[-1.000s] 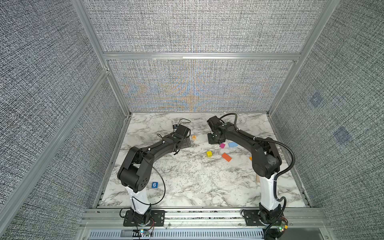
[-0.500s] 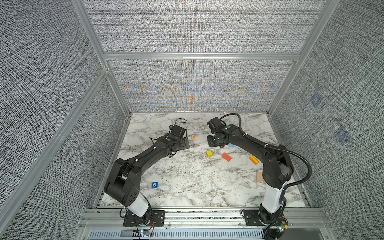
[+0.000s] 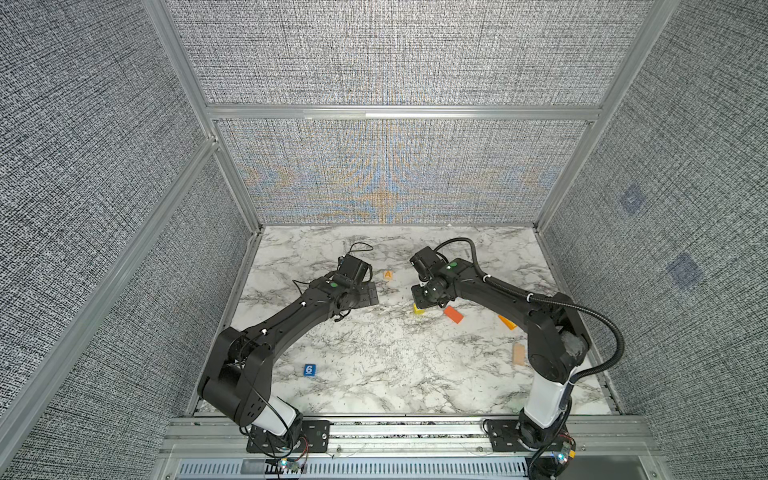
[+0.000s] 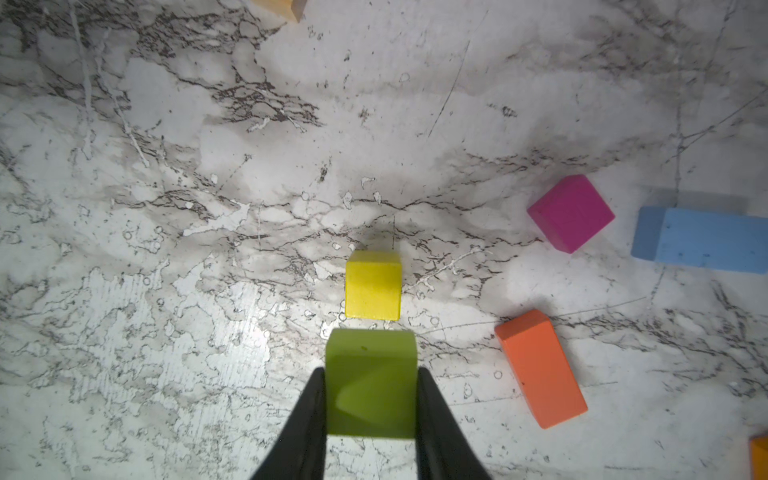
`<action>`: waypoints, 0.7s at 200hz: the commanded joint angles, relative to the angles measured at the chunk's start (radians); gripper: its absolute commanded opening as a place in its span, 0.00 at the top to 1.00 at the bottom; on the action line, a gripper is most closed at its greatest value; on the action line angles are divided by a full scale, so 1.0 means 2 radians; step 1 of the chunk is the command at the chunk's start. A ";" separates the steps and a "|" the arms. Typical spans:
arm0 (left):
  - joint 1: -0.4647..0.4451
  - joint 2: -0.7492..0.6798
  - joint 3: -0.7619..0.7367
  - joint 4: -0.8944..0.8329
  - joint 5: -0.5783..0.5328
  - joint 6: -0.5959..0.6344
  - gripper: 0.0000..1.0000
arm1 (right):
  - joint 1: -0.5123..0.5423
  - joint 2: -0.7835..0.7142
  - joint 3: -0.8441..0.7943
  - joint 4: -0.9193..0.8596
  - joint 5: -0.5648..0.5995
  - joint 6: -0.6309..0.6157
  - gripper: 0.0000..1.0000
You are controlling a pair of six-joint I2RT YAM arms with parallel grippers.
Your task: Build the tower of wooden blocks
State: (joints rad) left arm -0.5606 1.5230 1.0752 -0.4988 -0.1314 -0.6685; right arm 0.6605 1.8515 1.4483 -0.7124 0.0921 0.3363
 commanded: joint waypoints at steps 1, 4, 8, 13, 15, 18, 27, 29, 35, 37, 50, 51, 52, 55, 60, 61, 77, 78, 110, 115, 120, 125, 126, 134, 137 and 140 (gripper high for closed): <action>0.000 0.000 0.003 -0.013 0.001 0.006 0.02 | 0.000 0.004 -0.002 0.009 -0.017 -0.010 0.70; 0.000 0.001 0.003 -0.013 0.001 0.006 0.02 | 0.000 0.005 -0.002 0.010 -0.017 -0.010 0.70; 0.000 0.001 0.004 -0.013 0.001 0.006 0.02 | 0.000 0.007 -0.002 0.011 -0.018 -0.010 0.70; 0.000 0.002 0.003 -0.012 0.001 0.006 0.02 | 0.000 0.009 -0.002 0.011 -0.019 -0.010 0.70; 0.000 0.003 0.003 -0.011 0.001 0.006 0.01 | 0.000 0.009 -0.002 0.011 -0.020 -0.010 0.70; 0.000 0.004 0.002 -0.010 0.002 0.005 0.02 | 0.000 0.011 -0.001 0.012 -0.020 -0.010 0.70; 0.000 0.005 0.000 -0.007 0.003 0.005 0.02 | 0.000 0.015 0.000 0.013 -0.021 -0.010 0.70; 0.000 0.007 0.000 -0.006 0.003 0.004 0.02 | 0.000 0.016 0.000 0.014 -0.022 -0.010 0.70; 0.000 0.008 -0.001 -0.004 0.005 0.004 0.01 | 0.000 0.018 0.001 0.014 -0.022 -0.010 0.70; 0.000 0.009 -0.001 -0.004 0.005 0.004 0.02 | 0.000 0.020 0.001 0.014 -0.023 -0.009 0.70; 0.000 0.015 -0.001 -0.004 0.007 0.004 0.02 | 0.000 0.025 0.002 0.016 -0.024 -0.009 0.70; 0.000 0.015 -0.001 -0.003 0.007 0.004 0.02 | 0.000 0.025 0.002 0.017 -0.023 -0.009 0.70; 0.000 0.016 0.000 -0.004 0.007 0.004 0.02 | 0.000 0.026 0.003 0.017 -0.023 -0.009 0.70; 0.000 0.017 0.000 -0.004 0.007 0.004 0.02 | 0.000 0.027 0.003 0.017 -0.023 -0.009 0.70; 0.000 0.018 -0.001 -0.004 0.007 0.004 0.02 | 0.000 0.030 0.005 0.017 -0.023 -0.009 0.70; 0.000 0.018 0.000 -0.004 0.007 0.004 0.02 | 0.000 0.030 0.005 0.016 -0.023 -0.009 0.70; 0.000 0.020 -0.004 0.000 0.007 0.004 0.02 | -0.001 0.038 0.011 0.013 -0.022 -0.007 0.70; 0.000 0.020 -0.004 -0.001 0.007 0.004 0.02 | -0.001 0.039 0.012 0.012 -0.022 -0.007 0.70; -0.001 0.021 -0.008 0.003 0.005 0.004 0.02 | -0.001 0.049 0.018 0.010 -0.022 -0.007 0.70; -0.001 0.021 -0.009 0.005 0.005 0.003 0.02 | -0.002 0.050 0.019 0.009 -0.020 -0.008 0.70; 0.000 0.021 -0.009 0.005 0.005 0.003 0.02 | -0.002 0.051 0.020 0.009 -0.019 -0.009 0.70; -0.001 0.021 -0.009 0.006 0.006 0.003 0.02 | -0.003 0.050 0.021 0.007 -0.018 -0.010 0.70; -0.001 0.021 -0.010 0.006 0.006 0.003 0.02 | -0.003 0.050 0.021 0.007 -0.017 -0.010 0.70; 0.000 0.022 -0.010 0.008 0.007 0.002 0.02 | -0.005 0.049 0.019 0.007 -0.016 -0.011 0.70; 0.000 0.022 -0.010 0.008 0.007 0.002 0.02 | -0.006 0.049 0.018 0.007 -0.016 -0.011 0.70; 0.000 0.022 -0.010 0.009 0.007 0.002 0.02 | -0.006 0.049 0.018 0.008 -0.016 -0.011 0.70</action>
State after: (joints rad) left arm -0.5613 1.5627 1.0550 -0.4938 -0.1272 -0.6624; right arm 0.6552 1.9518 1.4807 -0.6849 0.0471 0.3244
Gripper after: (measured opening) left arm 0.984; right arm 0.314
